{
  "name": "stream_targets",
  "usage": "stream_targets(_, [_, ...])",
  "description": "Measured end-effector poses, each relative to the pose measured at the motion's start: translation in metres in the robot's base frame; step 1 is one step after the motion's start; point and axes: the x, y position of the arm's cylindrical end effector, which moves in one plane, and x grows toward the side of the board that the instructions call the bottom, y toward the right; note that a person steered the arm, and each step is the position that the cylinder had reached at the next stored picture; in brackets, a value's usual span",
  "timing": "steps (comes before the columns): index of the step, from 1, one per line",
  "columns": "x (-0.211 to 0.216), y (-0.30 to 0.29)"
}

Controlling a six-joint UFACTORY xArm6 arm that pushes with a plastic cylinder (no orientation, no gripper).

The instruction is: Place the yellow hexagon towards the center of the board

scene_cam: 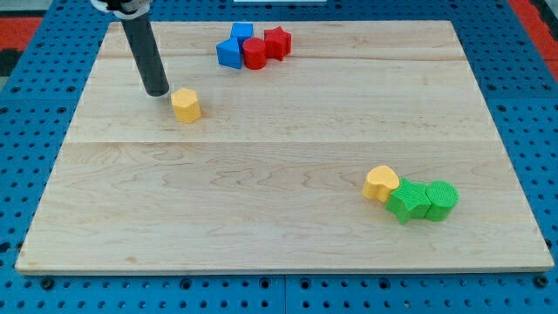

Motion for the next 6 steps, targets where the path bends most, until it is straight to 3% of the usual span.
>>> stream_targets(2, [0.063,0.034])
stream_targets(3, [0.041,0.056])
stream_targets(4, [0.017,0.035])
stream_targets(6, [0.03,0.11])
